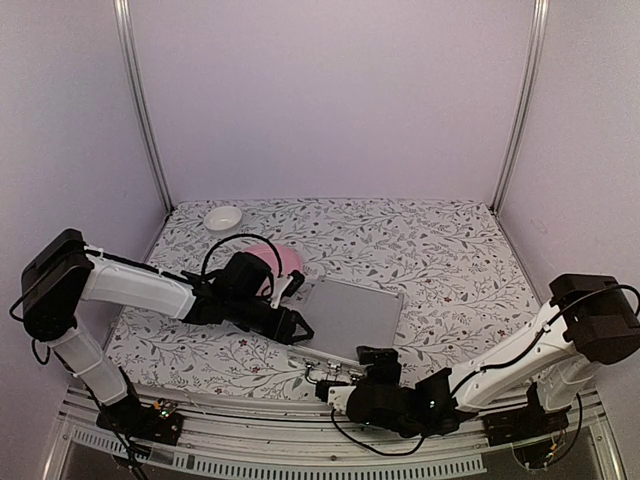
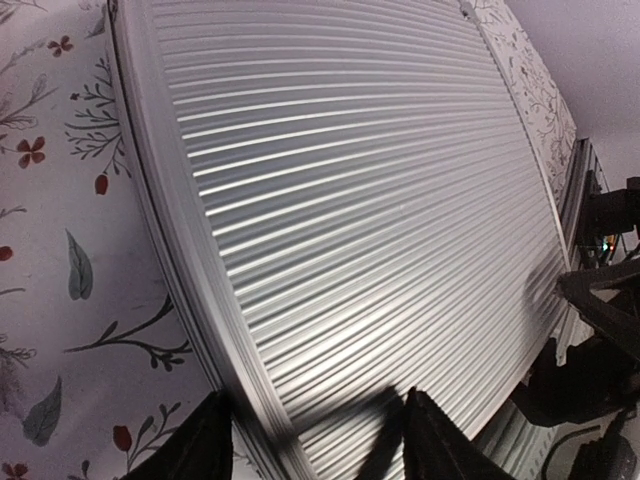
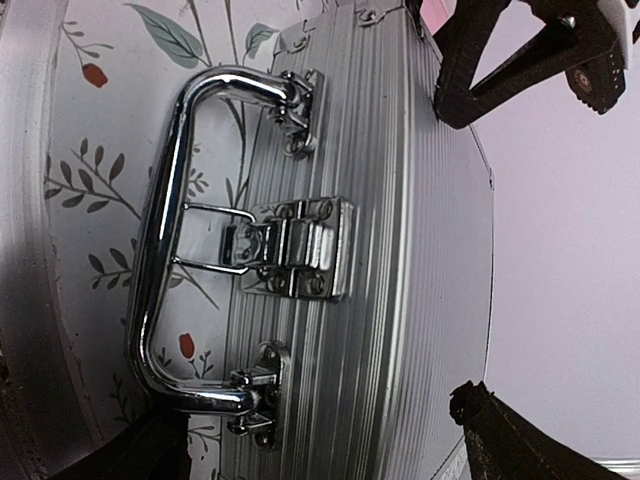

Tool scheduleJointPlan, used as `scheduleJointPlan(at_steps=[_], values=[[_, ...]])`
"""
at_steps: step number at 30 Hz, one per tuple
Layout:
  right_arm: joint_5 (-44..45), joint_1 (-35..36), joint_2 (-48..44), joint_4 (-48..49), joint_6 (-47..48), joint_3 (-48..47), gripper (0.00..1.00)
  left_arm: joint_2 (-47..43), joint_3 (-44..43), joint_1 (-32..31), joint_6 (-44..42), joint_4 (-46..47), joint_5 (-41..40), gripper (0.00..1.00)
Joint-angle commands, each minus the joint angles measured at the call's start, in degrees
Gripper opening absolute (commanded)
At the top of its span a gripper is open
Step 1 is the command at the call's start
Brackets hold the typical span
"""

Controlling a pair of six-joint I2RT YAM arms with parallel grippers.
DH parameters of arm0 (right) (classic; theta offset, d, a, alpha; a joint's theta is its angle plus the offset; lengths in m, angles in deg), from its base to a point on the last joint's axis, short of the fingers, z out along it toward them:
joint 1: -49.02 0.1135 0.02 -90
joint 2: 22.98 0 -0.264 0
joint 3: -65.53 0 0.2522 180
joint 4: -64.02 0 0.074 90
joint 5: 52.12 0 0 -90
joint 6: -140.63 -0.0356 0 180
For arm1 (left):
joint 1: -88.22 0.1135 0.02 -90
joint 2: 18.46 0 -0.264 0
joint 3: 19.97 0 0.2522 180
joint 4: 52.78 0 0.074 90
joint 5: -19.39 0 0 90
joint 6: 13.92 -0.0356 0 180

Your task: Pack up texas hold em set

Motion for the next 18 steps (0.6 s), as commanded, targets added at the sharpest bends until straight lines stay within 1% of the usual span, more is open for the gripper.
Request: scheduleJointPlan(at_steps=[1,5,10,15,18], values=[[0.9,-0.9,-4.4,14.1,-2.0,-0.5,0.93,1.0,-0.5,-1.8,-1.4,-0.5,6.3,0.56],[0.5,-1.0,-5.5,17.2,0.2,0.0,0.93,0.8,-0.5,-1.8,-1.2,-0.6,6.4,0.55],[2.4,-1.4,-3.3,18.7,0.7,-1.1,0.93,0.3,-0.5,-1.8,-1.1,-0.7,6.1,0.55],[3.9,-2.5,-2.7,18.2,-0.9,-2.0,0.93,-0.2,-0.3,-1.8,-1.1,-0.9,6.0,0.54],[3.4,-3.8,-1.8,14.7,-2.8,-3.1,0.93,-0.6,-0.2,-1.8,-1.2,-1.2,5.3,0.54]])
